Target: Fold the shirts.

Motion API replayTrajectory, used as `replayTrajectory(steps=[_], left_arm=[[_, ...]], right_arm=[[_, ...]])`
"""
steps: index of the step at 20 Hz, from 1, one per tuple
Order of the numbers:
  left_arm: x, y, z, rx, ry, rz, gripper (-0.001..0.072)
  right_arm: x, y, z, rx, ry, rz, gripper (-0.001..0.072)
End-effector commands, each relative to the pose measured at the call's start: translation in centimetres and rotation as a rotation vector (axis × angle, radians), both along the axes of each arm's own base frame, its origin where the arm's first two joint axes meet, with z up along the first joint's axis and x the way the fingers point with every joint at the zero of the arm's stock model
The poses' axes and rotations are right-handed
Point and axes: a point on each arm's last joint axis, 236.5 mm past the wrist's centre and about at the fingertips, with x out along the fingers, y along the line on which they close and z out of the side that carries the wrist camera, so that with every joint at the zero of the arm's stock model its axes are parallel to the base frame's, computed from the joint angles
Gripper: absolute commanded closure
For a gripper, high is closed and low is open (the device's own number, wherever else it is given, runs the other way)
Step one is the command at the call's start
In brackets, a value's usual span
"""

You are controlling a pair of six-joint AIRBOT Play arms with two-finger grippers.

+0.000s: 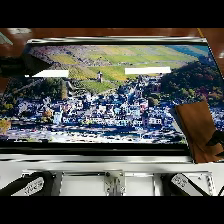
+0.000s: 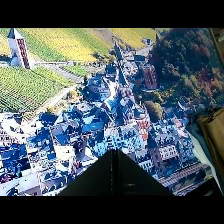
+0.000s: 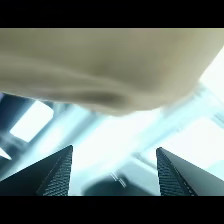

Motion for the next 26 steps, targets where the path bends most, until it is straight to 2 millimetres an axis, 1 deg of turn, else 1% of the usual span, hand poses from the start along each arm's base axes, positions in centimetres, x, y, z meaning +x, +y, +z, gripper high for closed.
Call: replayTrajectory(steps=[1,2,3,4,5,6,7,8,9,10,11,12,13,14,15,17,19,21,23,26], left_arm=[[0.2,0.1,-0.2,-0.001,0.002,0.004,0.0672],[0.4,0.1,-0.2,-0.002,0.001,0.009,0.0672],[0.7,0.1,-0.5,0.008,0.000,0.014,0.0673],[1.1,0.4,-1.4,0.064,-0.001,0.026,0.0674],[1.5,0.8,-3.1,0.149,0.027,0.058,0.0675],[1.7,1.4,-5.4,0.245,0.082,0.101,0.0676],[1.5,1.8,-8.0,0.369,0.147,0.133,0.0676],[0.7,1.9,-10.6,0.492,0.232,0.146,0.0676],[-0.7,1.9,-13.1,0.629,0.326,0.121,0.0676],[-2.0,1.5,-15.3,0.765,0.403,0.067,0.0673],[-2.7,0.5,-16.9,0.836,0.447,0.015,0.0573],[-3.2,-1.0,-18.3,0.858,0.479,-0.031,0.0203],[-3.5,-2.0,-19.1,0.870,0.497,-0.052,-0.0013],[-3.7,-2.7,-19.7,0.880,0.502,-0.073,-0.0013],[-3.9,-3.1,-20.0,0.886,0.505,-0.085,-0.0013],[-4.0,-3.3,-20.0,0.889,0.504,-0.091,-0.0013],[-3.9,-3.3,-20.0,0.889,0.504,-0.090,-0.0013],[-3.9,-3.3,-20.1,0.888,0.503,-0.090,-0.0013],[-3.8,-3.3,-20.1,0.889,0.503,-0.091,-0.0013],[-3.7,-3.4,-20.3,0.888,0.500,-0.090,-0.0013]], right_arm=[[2.0,-1.2,1.3,-0.044,-0.089,-0.013,0.0082],[3.5,-2.6,3.0,-0.095,-0.150,-0.009,0.0090],[6.3,-4.0,5.6,-0.154,-0.267,0.003,0.0097],[9.7,-5.0,8.7,-0.214,-0.422,0.015,0.0097],[13.3,-5.3,12.4,-0.277,-0.594,0.041,0.0097],[16.9,-4.6,16.5,-0.337,-0.766,0.085,0.0097],[19.6,-2.6,19.5,-0.371,-0.881,0.149,0.0096],[21.3,0.2,20.7,-0.371,-0.926,0.229,0.0096],[22.1,3.1,19.9,-0.362,-0.890,0.340,0.0096],[21.9,5.5,17.1,-0.348,-0.763,0.422,0.0096],[21.1,7.4,13.8,-0.318,-0.615,0.475,0.0094],[20.5,9.3,11.1,-0.273,-0.506,0.528,0.0092],[20.0,11.4,9.0,-0.207,-0.423,0.583,0.0084],[19.8,12.8,7.6,-0.170,-0.370,0.624,0.0084],[19.7,13.7,6.5,-0.160,-0.329,0.663,0.0085],[20.0,14.8,5.3,-0.156,-0.293,0.714,0.0085],[20.2,16.0,5.0,-0.146,-0.292,0.745,0.0086],[20.2,16.7,5.0,-0.144,-0.295,0.763,0.0085],[20.3,17.1,5.0,-0.129,-0.301,0.760,0.0086],[20.3,17.0,5.0,-0.129,-0.301,0.760,0.0085]])
